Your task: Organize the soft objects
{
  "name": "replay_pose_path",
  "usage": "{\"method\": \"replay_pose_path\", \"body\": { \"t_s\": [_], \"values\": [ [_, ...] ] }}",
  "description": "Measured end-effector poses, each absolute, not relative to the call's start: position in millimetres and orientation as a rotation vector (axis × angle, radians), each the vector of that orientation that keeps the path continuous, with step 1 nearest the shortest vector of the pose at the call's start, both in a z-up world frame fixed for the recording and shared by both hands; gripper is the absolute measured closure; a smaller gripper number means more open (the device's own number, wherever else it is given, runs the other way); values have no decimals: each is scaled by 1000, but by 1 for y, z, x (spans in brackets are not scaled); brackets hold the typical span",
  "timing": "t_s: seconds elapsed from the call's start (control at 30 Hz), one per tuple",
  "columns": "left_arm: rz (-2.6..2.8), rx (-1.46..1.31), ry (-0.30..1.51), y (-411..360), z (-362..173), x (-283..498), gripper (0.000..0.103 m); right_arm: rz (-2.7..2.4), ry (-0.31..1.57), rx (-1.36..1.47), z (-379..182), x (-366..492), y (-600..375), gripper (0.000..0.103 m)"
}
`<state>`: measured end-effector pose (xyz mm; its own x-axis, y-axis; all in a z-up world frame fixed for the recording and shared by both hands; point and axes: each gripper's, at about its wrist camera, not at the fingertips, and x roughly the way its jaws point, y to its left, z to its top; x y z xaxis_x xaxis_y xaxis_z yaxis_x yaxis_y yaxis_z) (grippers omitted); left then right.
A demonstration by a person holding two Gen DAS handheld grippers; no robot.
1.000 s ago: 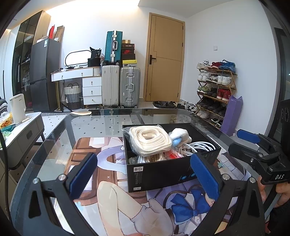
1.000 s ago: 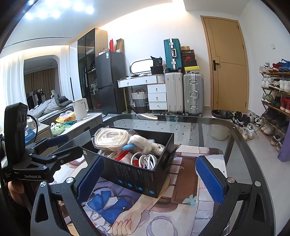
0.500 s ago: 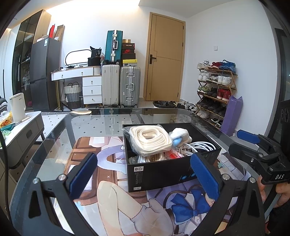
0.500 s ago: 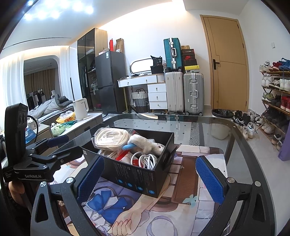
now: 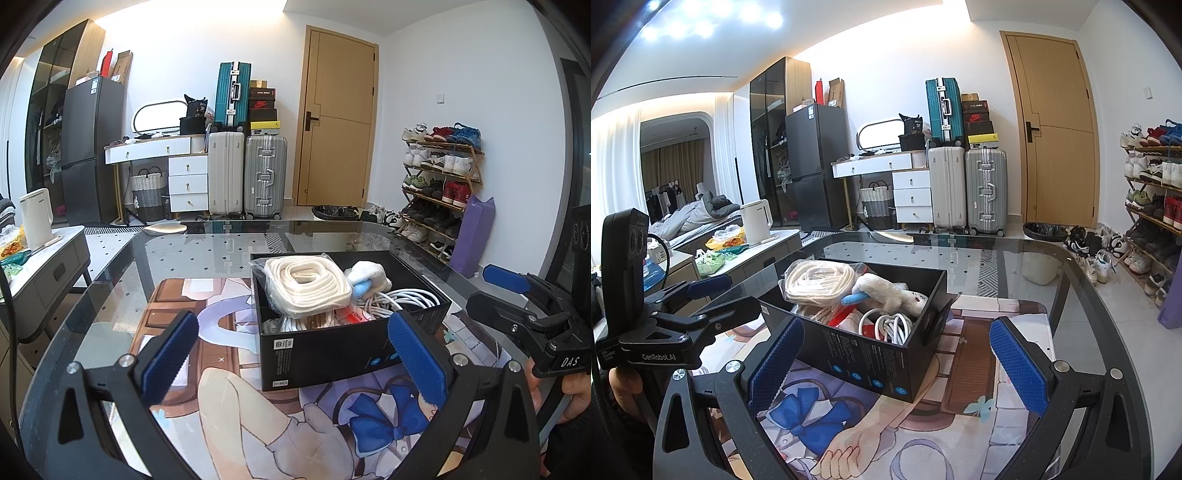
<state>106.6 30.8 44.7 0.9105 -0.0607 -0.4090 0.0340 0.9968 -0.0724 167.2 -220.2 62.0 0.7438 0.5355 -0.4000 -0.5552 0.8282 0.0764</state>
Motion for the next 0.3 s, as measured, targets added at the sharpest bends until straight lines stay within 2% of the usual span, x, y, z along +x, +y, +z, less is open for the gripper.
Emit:
{"method": "replay_pose_path", "body": {
  "t_s": [0.3],
  "values": [
    [-42, -67, 422, 31, 44, 108, 0, 630, 394, -85, 63, 157, -212, 1]
  ]
}}
